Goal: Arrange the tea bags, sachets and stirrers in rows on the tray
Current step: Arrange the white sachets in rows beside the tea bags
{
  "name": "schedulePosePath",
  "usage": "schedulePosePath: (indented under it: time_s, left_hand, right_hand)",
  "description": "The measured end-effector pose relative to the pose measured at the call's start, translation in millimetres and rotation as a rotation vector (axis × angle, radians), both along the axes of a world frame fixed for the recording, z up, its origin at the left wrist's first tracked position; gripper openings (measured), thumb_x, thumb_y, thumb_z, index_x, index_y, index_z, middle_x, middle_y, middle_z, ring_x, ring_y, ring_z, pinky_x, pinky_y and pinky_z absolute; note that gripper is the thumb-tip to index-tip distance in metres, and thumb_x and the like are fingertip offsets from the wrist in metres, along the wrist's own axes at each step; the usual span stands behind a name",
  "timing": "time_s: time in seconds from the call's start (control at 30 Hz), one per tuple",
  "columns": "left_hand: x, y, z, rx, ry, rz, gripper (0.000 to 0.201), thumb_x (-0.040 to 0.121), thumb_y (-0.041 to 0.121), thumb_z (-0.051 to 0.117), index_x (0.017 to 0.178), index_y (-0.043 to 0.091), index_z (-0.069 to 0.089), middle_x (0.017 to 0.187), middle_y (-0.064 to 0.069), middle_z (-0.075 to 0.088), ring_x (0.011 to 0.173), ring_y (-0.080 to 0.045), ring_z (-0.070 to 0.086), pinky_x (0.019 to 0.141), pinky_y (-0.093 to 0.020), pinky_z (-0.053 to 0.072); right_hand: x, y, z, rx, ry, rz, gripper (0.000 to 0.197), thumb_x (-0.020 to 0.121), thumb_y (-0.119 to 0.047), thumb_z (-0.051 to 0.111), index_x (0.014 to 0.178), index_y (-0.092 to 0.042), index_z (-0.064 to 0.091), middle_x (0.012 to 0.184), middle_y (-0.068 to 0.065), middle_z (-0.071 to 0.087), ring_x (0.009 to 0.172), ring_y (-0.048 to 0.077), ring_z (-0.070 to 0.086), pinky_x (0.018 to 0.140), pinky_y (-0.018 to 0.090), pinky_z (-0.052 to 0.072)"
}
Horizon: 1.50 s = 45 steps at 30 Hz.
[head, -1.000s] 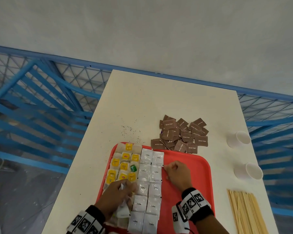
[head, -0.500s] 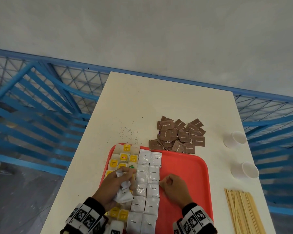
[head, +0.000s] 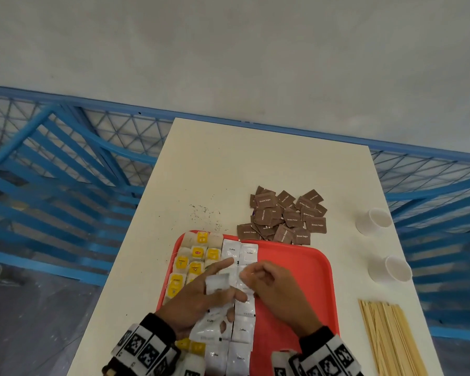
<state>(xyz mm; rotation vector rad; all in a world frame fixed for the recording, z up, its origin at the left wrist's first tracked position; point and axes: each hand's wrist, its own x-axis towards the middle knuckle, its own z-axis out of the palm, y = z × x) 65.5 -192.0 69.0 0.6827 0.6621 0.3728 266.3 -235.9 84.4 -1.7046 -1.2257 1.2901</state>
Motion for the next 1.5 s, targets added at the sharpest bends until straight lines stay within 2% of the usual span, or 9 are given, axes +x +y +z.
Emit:
schedulePosePath:
  time_s: [0.13,0.27,0.4,0.6,0.8,0.97,1.07,1.17,1.5]
  left_hand:
    - [7.3,-3.3,16.8,0.066,-0.018,-0.139,0.065,0.092,0.001,0.063,0.146,0.017,0.030,0.109,-0.033,0.063,0.069,-0.030,0.067,0.057,-0.032,0.056]
    - [7.6,-7.3,24.5,0.308,0.224,-0.087,0.037,0.094,0.025,0.063,0.126,0.007,0.054,0.099,-0.018,0.073,0.067,-0.027,0.064,0.063,-0.034,0.054]
    - [-3.2,-14.4,19.8,0.353,0.316,-0.044,0.038,0.085,0.043,0.074,0.102,0.010,0.070,0.084,-0.010,0.072,0.065,-0.026,0.064,0.064,-0.039,0.051]
    - [-15.6,-26.4,4.3,0.446,0.450,-0.306,0.037,0.077,0.043,0.082,0.088,0.009,0.075,0.083,-0.009,0.076,0.072,-0.025,0.069,0.070,-0.031,0.057]
    - [-29.8,-31.4,-13.4,0.358,0.456,-0.287,0.046,0.073,0.046,0.085,0.090,0.005,0.074,0.086,-0.022,0.074,0.069,-0.024,0.068,0.072,-0.034,0.058]
    - [-37.1,-35.9,-27.0,0.332,0.490,-0.244,0.043,0.076,0.047,0.081,0.095,0.009,0.075,0.093,-0.014,0.076,0.084,-0.038,0.071,0.083,-0.042,0.058]
    - [-48.6,-34.7,-31.3,0.313,0.524,-0.158,0.042,0.077,0.051,0.078,0.099,0.015,0.076,0.099,-0.007,0.077,0.094,-0.027,0.073,0.092,-0.041,0.056]
    - [-51.2,-31.5,-30.6,0.321,0.539,-0.117,0.028,0.084,0.040,0.074,0.103,0.019,0.077,0.105,0.002,0.076,0.098,-0.016,0.072,0.093,-0.038,0.056]
    - [-49.0,-30.5,-37.9,0.343,0.568,-0.134,0.040,0.078,0.047,0.075,0.086,0.007,0.073,0.091,-0.003,0.078,0.087,-0.023,0.073,0.088,-0.038,0.057]
  right_hand:
    - [-5.0,3.5,18.9,0.050,-0.004,0.221,0.015,0.087,-0.030,0.072,0.077,-0.019,0.073,0.058,-0.010,0.061,0.052,0.003,0.046,0.056,0.019,0.037]
    - [4.4,-0.1,22.0,0.022,0.158,0.087,0.019,0.089,-0.027,0.071,0.078,-0.012,0.073,0.066,-0.005,0.065,0.058,0.004,0.049,0.056,0.016,0.039]
    - [6.1,-8.9,18.2,-0.086,0.266,0.054,0.019,0.091,-0.027,0.068,0.081,-0.011,0.070,0.072,0.001,0.067,0.057,0.004,0.051,0.054,0.014,0.040]
    - [-6.0,-24.8,3.6,-0.130,0.224,0.189,0.016,0.090,-0.028,0.071,0.077,-0.017,0.072,0.066,-0.010,0.061,0.058,0.003,0.049,0.058,0.018,0.040]
    - [-9.8,-36.4,-7.0,-0.228,0.199,0.164,0.017,0.088,-0.027,0.073,0.083,-0.011,0.074,0.070,-0.004,0.068,0.061,0.005,0.057,0.057,0.017,0.043]
    - [-6.5,-25.1,-15.1,-0.160,-0.009,0.132,0.007,0.086,-0.011,0.071,0.083,-0.014,0.076,0.074,0.002,0.074,0.062,0.005,0.061,0.065,0.026,0.053]
    - [-7.1,-8.3,-21.4,-0.133,-0.112,0.192,0.010,0.088,-0.019,0.071,0.080,-0.015,0.074,0.074,0.003,0.072,0.060,0.002,0.058,0.065,0.027,0.052]
    - [-20.2,-2.9,-20.8,-0.154,-0.032,0.248,0.018,0.085,-0.034,0.075,0.084,-0.016,0.075,0.079,0.001,0.074,0.063,0.001,0.060,0.062,0.017,0.047]
    - [-17.2,1.5,-39.3,-0.184,-0.018,0.138,0.012,0.089,-0.018,0.071,0.081,-0.009,0.074,0.069,0.000,0.071,0.057,0.005,0.058,0.058,0.020,0.048]
